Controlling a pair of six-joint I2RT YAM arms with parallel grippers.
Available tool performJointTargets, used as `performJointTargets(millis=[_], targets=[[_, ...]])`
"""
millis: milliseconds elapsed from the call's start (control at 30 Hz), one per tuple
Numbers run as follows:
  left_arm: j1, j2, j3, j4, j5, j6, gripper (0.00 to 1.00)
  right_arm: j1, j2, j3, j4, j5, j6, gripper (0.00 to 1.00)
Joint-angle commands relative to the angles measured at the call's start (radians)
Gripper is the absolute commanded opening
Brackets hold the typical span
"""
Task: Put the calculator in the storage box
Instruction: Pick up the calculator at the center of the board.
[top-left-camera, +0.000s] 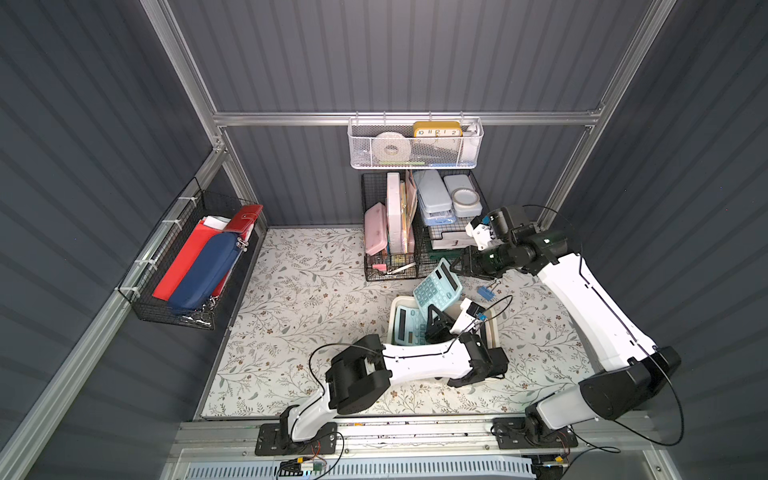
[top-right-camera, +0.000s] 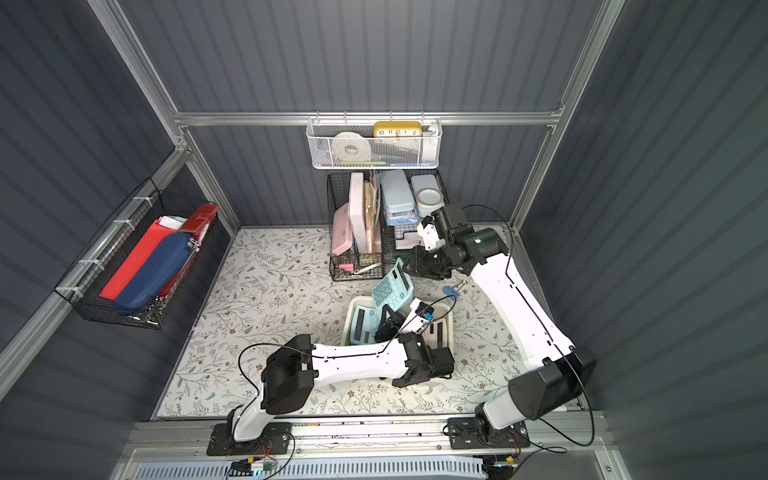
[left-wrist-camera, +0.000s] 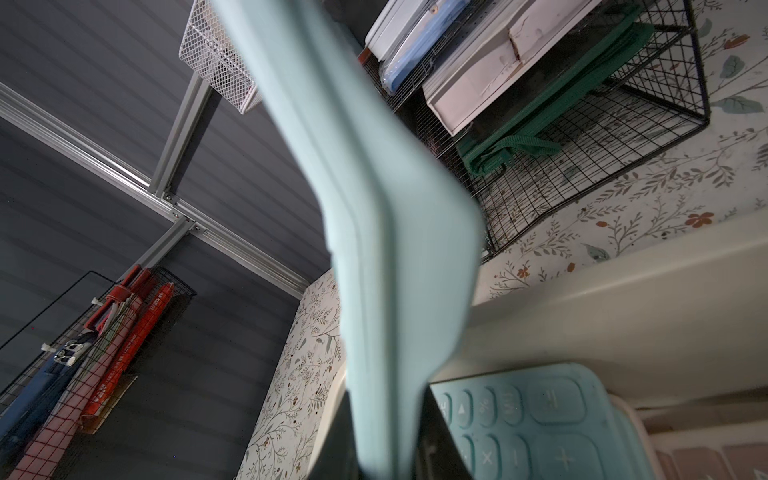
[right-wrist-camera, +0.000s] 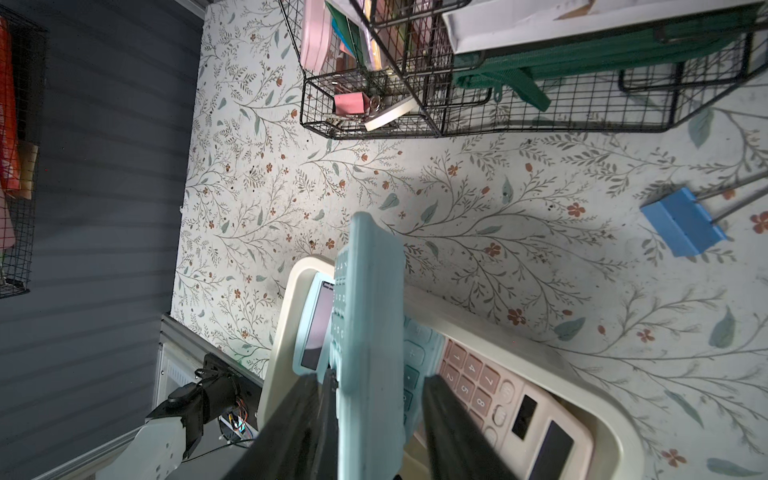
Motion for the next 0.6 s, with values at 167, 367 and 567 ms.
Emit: performJointTargets(millis=[167,367,567], targets=[[-0.002,-0.030,0.018,-0.030,-0.099,-0.042,0.00,0.059,0.082,0.072,-0.056,0.043,-0.054,0.37],[-0.003,-0.034,0.020,-0.030,-0.095,-0.050,0.01,0.059,0.071,0.095,-0.044,0.054,-0.045,0.10],[-0.003,-0.058,0.031,-0.030,-0.085,-0.052,0.45,0.052,0.024,0.101,-0.017,0.125,-0.016,0.00]])
